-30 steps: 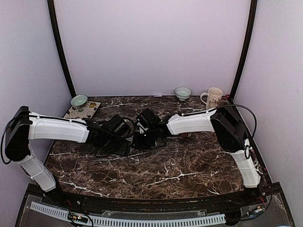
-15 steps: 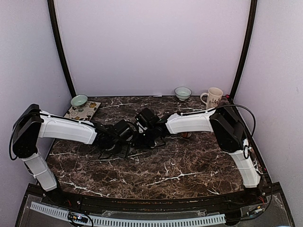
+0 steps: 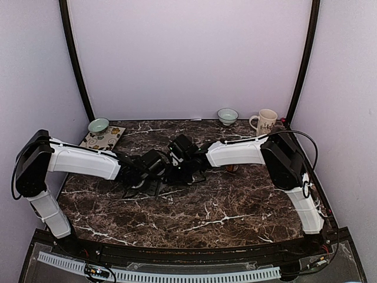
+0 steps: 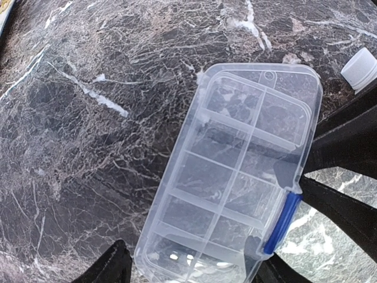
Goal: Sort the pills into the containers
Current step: Open the lid of the pill container.
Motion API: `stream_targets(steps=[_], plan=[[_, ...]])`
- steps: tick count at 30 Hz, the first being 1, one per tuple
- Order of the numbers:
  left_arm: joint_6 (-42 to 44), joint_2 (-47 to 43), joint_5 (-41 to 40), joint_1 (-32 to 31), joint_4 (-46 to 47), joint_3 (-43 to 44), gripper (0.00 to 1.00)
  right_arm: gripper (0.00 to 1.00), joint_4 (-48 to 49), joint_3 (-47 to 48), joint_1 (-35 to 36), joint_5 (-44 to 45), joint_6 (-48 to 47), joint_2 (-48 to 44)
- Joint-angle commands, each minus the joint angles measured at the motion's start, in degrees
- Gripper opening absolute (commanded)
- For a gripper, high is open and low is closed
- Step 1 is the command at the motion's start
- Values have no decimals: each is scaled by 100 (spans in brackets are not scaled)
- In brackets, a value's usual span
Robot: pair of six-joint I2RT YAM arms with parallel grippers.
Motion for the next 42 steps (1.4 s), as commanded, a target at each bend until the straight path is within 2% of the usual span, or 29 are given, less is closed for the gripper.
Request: stream_targets(steps=[1, 15, 33, 42], plan=[[38, -195, -190, 98, -236, 61, 68, 31, -292, -116, -55, 271, -25, 269], [252, -593, -320, 603, -193, 9, 69, 31, -416, -187, -55, 393, -140, 285], [392, 91, 209, 1135, 253, -322, 69, 31, -467, -152, -55, 442, -210, 287], [403, 154, 335, 1289, 421, -462, 69, 31, -466, -186, -47, 483, -252, 272]])
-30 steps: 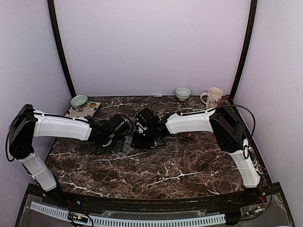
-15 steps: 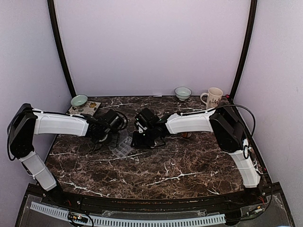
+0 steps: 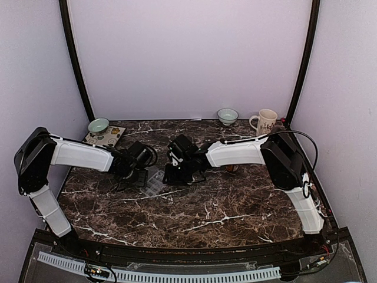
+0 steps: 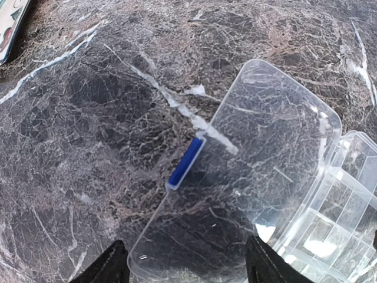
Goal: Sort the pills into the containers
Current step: Open the lid of the pill container.
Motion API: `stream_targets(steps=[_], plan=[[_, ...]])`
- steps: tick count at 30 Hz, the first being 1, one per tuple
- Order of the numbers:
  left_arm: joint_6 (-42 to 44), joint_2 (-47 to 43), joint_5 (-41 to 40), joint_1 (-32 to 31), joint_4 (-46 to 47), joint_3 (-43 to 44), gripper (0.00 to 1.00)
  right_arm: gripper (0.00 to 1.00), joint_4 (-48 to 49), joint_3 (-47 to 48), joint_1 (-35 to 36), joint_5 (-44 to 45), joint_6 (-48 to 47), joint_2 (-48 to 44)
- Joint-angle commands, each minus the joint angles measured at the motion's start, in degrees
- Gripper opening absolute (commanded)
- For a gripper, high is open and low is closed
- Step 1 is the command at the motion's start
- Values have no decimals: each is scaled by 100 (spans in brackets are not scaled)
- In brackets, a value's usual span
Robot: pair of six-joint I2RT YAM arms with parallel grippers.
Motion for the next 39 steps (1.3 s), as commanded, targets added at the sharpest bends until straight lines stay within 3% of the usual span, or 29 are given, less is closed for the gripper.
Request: stream_targets(steps=[1, 19, 28, 39], plan=[[108, 109, 131, 117, 2, -164, 69, 31, -477, -207, -45, 418, -148, 255], [546, 563, 694, 198, 427, -113, 67, 32, -391, -643, 87, 517, -93, -46], [1283, 702, 893, 270, 663, 38, 65, 47, -502, -764, 108, 913, -293, -446], [1586, 562, 741, 329, 564, 182, 65, 54, -461, -856, 101, 1170, -513, -787]])
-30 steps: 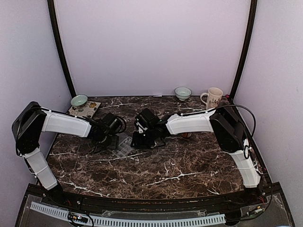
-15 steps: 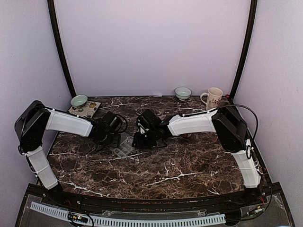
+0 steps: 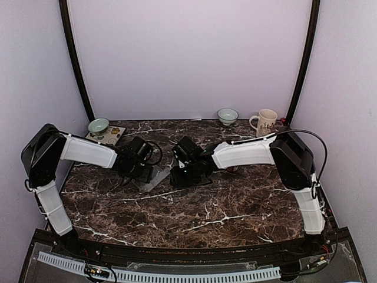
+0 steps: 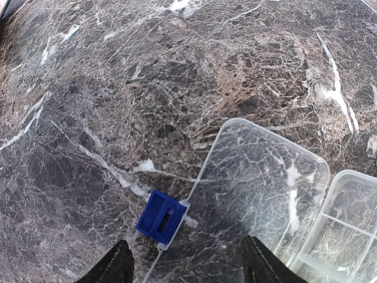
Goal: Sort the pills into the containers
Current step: Open the lid of the pill container.
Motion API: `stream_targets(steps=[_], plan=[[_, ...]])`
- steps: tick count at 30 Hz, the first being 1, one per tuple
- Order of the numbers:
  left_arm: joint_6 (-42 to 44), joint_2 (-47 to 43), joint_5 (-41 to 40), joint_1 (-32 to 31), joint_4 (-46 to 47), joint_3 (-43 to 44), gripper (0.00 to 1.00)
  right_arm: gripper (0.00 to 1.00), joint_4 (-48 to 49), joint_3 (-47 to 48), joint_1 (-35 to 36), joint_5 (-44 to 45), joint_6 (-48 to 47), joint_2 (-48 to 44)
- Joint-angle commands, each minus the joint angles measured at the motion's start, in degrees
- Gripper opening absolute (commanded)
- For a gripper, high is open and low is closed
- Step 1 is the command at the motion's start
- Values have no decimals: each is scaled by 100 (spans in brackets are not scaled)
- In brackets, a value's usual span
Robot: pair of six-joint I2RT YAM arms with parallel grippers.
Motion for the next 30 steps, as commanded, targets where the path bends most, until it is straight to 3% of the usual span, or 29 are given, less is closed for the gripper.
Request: stream_targets(steps=[1, 23, 30], plan=[[185, 11, 110, 26, -492, -38, 65, 54, -321, -128, 9, 303, -177, -236], [-84, -1503, -42, 35, -840, 61, 66, 54, -231, 64, 10, 407, -677, -758], [-540, -2025, 115, 11, -923, -414, 65, 53, -422, 614, 0, 483, -952, -509]])
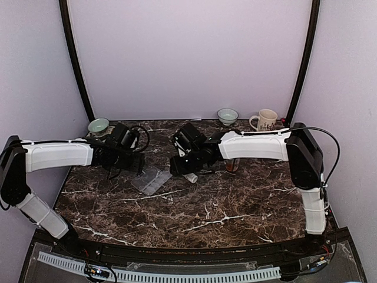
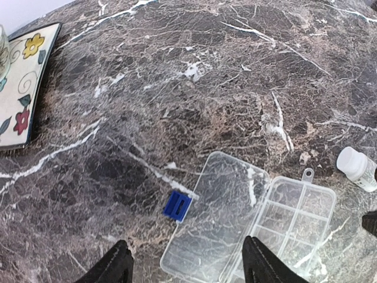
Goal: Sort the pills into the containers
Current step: Open the lid of the pill container, then adjust the pill container at the center of the board.
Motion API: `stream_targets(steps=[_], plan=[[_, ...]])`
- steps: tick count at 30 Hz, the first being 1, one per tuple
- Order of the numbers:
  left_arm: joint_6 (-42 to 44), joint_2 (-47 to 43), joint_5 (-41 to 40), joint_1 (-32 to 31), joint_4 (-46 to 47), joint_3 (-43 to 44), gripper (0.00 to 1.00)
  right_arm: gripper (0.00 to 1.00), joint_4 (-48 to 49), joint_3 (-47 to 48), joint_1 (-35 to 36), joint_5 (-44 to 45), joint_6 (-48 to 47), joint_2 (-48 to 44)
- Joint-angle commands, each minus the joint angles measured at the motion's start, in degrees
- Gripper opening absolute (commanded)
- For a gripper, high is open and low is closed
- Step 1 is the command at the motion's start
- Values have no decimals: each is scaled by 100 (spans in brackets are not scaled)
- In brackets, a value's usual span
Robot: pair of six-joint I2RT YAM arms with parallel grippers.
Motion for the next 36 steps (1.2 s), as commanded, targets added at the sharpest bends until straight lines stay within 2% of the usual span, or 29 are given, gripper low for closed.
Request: stream_targets(steps=[1, 7, 13, 17, 36], plan=[[-431, -484, 147, -13, -202, -456, 65, 52, -65, 580, -6, 155, -285, 113], [-957, -718, 249, -367, -197, -935, 65, 46, -468, 1545, -78, 40, -582, 733], [-1630, -609, 181, -878, -225, -1171, 65, 25, -614, 1950, -138, -212, -624, 1184], [-1880, -452, 212, -1074, -129, -1301, 64, 19, -589, 1965, -117, -384, -673, 1304], [-2164, -253, 110, -1198, -206, -1411, 65, 18, -201, 707, 124, -483, -557, 977]])
